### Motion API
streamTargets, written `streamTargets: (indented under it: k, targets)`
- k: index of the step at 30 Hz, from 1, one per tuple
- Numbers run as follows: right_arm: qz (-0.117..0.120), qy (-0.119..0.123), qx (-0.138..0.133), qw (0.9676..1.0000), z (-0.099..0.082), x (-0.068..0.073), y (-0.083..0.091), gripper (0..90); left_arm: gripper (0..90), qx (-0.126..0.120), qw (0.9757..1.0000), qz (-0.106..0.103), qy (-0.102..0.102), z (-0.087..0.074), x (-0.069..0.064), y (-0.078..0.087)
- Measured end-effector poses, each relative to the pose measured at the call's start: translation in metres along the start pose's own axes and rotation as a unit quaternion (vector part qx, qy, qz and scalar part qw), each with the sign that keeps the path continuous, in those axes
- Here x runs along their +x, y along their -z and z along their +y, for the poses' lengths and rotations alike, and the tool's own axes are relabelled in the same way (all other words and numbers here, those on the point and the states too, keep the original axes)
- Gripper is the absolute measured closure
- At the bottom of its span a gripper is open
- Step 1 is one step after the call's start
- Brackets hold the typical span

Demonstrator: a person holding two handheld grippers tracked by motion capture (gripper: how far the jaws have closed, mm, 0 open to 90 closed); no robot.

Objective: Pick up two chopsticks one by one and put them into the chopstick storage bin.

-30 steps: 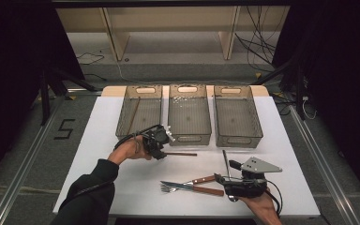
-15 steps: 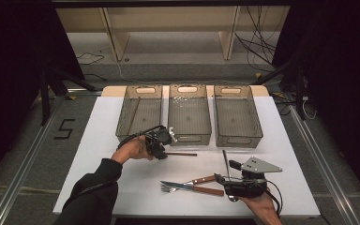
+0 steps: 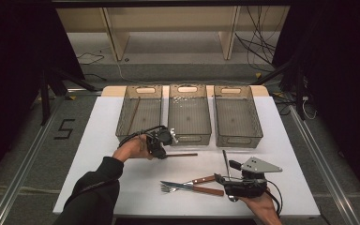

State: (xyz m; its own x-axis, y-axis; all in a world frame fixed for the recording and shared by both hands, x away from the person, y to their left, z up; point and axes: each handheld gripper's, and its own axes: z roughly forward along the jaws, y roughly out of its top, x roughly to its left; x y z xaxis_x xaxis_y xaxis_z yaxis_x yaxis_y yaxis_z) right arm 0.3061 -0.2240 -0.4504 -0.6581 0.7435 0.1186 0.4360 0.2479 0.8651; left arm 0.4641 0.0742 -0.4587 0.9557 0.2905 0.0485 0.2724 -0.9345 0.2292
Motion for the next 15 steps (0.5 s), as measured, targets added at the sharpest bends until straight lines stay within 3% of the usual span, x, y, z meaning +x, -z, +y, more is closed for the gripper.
streamTargets:
  k: [7,15]
  targets:
    - [0.0,0.0,0.001,1.0,0.0,0.0,0.0001,24.9,82.3,0.007,0.9998,-0.006,-0.018,0.0018,-0.0013,-0.0003]
    - [0.001,-0.006,-0.002,1.0,0.0002,-0.001,0.0008,25.0,83.3,0.016,0.9995,-0.008,-0.024,0.0042,-0.0012,-0.0002]
